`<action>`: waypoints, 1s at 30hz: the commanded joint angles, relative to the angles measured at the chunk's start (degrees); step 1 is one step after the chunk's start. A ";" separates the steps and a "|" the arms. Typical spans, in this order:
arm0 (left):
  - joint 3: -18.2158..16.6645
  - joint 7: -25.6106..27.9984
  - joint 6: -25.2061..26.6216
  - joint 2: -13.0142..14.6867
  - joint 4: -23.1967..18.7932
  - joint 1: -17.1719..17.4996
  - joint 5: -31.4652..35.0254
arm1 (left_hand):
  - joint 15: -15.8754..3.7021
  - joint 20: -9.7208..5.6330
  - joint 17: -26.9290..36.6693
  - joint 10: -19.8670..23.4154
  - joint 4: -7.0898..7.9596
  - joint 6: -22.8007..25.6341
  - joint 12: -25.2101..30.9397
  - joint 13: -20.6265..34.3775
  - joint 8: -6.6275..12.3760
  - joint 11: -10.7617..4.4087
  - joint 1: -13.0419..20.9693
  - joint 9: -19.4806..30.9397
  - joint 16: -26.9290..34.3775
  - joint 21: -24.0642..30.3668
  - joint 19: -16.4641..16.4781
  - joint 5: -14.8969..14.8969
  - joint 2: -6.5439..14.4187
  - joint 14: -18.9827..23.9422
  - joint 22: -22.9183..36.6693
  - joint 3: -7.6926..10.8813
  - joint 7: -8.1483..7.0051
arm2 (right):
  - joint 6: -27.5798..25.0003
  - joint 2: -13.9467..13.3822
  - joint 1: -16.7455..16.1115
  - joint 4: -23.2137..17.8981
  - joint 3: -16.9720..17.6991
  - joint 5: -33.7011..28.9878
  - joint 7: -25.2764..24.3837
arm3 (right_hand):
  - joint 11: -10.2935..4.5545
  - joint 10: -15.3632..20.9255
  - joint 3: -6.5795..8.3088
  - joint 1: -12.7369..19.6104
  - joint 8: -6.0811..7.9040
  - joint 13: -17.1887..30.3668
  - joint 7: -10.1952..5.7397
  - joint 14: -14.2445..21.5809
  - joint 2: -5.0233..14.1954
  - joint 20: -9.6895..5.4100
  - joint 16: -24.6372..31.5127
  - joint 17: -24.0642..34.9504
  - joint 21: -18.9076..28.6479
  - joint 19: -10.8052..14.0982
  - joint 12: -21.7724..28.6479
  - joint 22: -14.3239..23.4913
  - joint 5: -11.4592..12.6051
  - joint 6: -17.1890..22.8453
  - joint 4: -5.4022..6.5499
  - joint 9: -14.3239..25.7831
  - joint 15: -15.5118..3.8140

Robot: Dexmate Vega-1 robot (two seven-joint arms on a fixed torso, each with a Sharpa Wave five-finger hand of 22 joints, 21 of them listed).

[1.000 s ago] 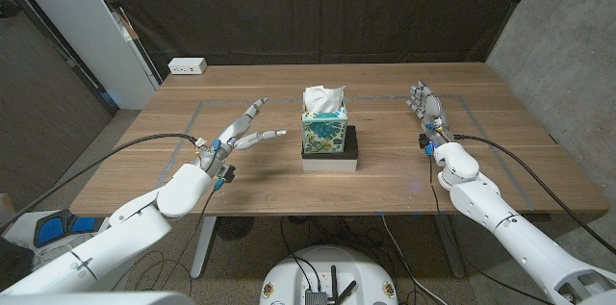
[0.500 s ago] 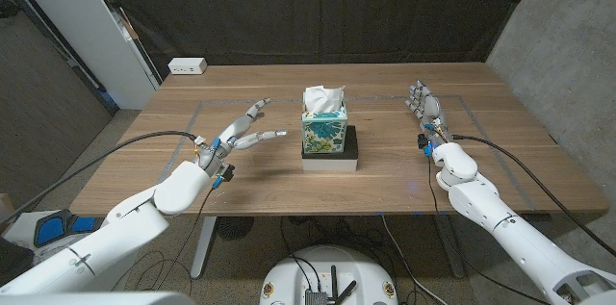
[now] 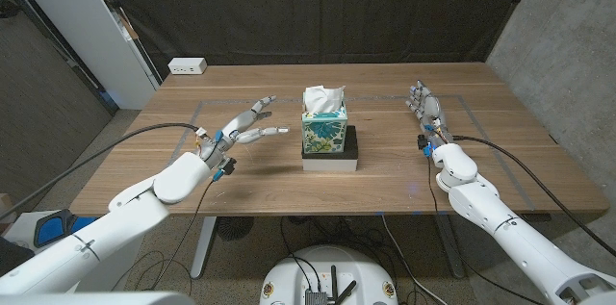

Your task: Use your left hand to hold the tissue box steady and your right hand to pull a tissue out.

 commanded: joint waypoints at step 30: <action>8.13 -9.69 -1.84 -2.31 4.88 -10.70 -1.83 | -1.91 -2.20 -0.01 1.44 -0.59 -2.67 -1.22 0.04 -1.03 -1.46 4.57 0.08 -0.71 -0.87 1.62 0.68 0.48 1.30 0.03 -2.07 -0.87 | 0.33 -1.77 -2.37 -4.49 0.77 -1.93 -0.72 | 0.20 0.72 -0.24 -0.64 -0.13 0.24 0.07 0.67 0.14 0.82 -0.17 0.05 -0.23 0.26 0.04 0.12 0.11 0.50 -0.34 0.35 0.49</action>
